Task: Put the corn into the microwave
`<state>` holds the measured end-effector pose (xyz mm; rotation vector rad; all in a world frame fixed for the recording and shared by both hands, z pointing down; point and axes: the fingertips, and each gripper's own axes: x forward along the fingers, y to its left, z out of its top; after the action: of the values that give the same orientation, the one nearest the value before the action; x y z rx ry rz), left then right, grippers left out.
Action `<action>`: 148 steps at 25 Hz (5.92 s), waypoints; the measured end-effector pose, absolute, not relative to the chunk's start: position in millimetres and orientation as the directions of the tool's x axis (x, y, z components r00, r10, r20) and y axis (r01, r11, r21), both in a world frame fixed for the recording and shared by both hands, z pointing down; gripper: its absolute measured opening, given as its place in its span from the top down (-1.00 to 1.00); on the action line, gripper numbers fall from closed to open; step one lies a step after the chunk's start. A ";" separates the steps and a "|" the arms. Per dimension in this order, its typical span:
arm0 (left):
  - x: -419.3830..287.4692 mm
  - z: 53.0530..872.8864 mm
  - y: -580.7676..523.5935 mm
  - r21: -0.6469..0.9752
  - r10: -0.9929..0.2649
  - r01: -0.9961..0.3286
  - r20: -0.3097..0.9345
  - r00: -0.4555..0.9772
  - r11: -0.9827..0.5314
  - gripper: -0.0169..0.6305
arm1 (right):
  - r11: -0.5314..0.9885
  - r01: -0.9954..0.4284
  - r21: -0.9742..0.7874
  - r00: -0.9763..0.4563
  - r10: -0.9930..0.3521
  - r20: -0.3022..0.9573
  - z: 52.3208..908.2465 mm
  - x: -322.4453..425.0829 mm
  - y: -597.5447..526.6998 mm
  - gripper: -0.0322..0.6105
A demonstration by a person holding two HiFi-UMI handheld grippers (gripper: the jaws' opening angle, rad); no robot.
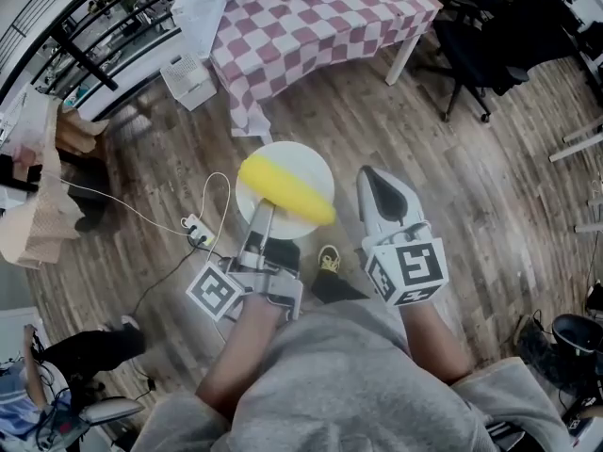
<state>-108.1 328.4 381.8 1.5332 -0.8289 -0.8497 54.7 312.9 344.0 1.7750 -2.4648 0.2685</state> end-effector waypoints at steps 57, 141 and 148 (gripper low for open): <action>-72.2 389.0 97.4 0.990 -0.867 -0.096 -0.041 0.496 -0.102 0.85 | 0.332 -0.938 -0.094 -0.345 -0.913 0.217 357.1 91.2 75.1 0.90; -60.7 407.4 -323.7 0.995 -0.886 -0.068 -0.028 0.463 -0.067 0.85 | 0.368 -0.926 -0.088 -0.378 -0.901 0.211 357.9 118.6 -355.2 0.90; -58.1 415.4 -340.2 0.995 -0.904 -0.083 -0.008 0.426 -0.048 0.85 | 0.421 -0.900 -0.109 -0.435 -0.875 0.210 358.4 120.0 -372.9 0.90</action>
<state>-58.1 -340.2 415.4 1.4731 -0.9264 -0.8525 120.0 -372.9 358.4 1.5979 -2.5449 0.3114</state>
